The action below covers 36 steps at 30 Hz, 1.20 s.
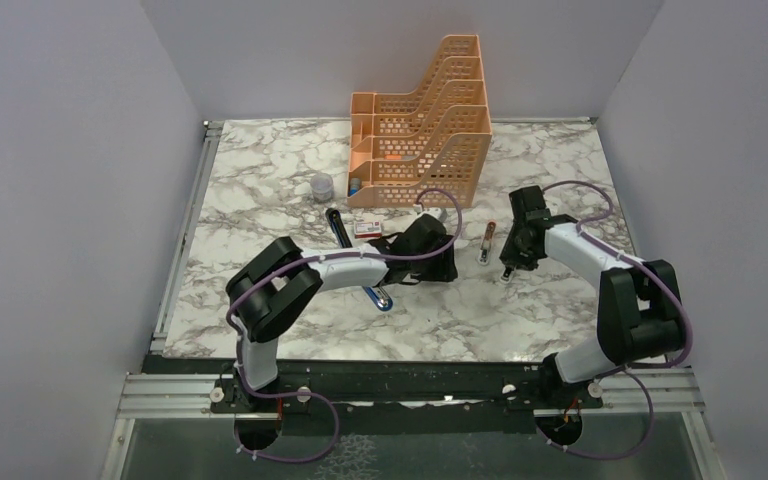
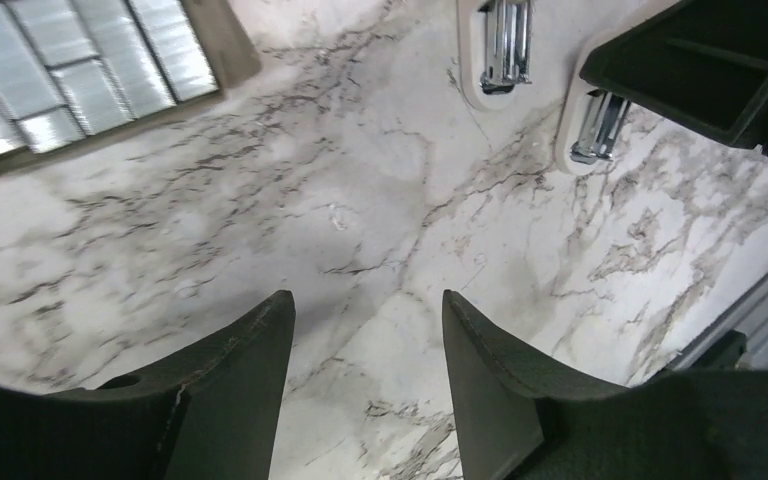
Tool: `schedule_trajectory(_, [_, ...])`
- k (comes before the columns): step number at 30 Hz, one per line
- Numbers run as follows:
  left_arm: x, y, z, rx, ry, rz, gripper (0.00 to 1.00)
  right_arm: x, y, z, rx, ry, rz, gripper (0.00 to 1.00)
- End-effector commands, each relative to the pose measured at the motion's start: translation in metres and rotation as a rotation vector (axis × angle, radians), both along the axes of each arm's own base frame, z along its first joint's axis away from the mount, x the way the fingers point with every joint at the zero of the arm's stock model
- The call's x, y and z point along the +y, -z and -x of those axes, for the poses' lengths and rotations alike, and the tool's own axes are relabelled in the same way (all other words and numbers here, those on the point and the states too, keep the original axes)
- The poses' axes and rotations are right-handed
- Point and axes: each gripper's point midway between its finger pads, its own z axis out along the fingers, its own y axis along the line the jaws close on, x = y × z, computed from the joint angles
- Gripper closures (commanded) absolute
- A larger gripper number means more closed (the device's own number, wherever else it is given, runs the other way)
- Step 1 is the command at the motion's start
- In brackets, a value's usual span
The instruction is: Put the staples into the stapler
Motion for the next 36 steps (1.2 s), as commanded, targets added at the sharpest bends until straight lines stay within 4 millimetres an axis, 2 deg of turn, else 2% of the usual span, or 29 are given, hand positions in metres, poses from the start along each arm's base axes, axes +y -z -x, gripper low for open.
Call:
schedule_trajectory(1, [0.017, -0.037, -0.02, -0.123, -0.057, -0.066, 0.42, -0.026, -0.004, -0.013, -0.044, 0.101, 0.125, 0.7])
schedule_trajectory(6, [0.023, -0.066, -0.026, -0.187, -0.044, -0.074, 0.4, -0.022, -0.002, -0.023, -0.076, 0.097, 0.104, 0.66])
schedule_trajectory(10, [0.033, -0.087, -0.027, -0.236, -0.054, -0.07, 0.37, -0.019, 0.0, -0.021, -0.069, 0.094, 0.088, 0.62])
schedule_trajectory(14, [0.041, -0.103, -0.027, -0.275, -0.048, -0.068, 0.34, -0.012, -0.001, -0.018, -0.069, 0.075, 0.05, 0.53])
schedule_trajectory(17, [0.049, -0.116, -0.029, -0.307, -0.045, -0.093, 0.33, -0.01, -0.011, -0.018, -0.088, 0.068, 0.035, 0.47])
schedule_trajectory(21, [0.064, -0.13, -0.033, -0.35, -0.07, -0.114, 0.31, -0.007, -0.033, -0.021, -0.136, 0.05, 0.015, 0.43])
schedule_trajectory(25, [0.087, -0.152, -0.038, -0.399, -0.123, -0.131, 0.28, -0.001, -0.058, -0.024, -0.189, 0.008, -0.013, 0.43])
schedule_trajectory(31, [0.14, -0.189, -0.053, -0.492, -0.244, -0.189, 0.22, 0.012, -0.088, -0.029, -0.295, -0.089, -0.069, 0.43])
schedule_trajectory(33, [0.159, -0.201, -0.056, -0.523, -0.28, -0.209, 0.2, 0.023, -0.099, -0.032, -0.335, -0.14, -0.104, 0.43])
schedule_trajectory(36, [0.187, -0.209, -0.055, -0.563, -0.34, -0.25, 0.16, 0.049, -0.112, -0.037, -0.398, -0.263, -0.152, 0.43])
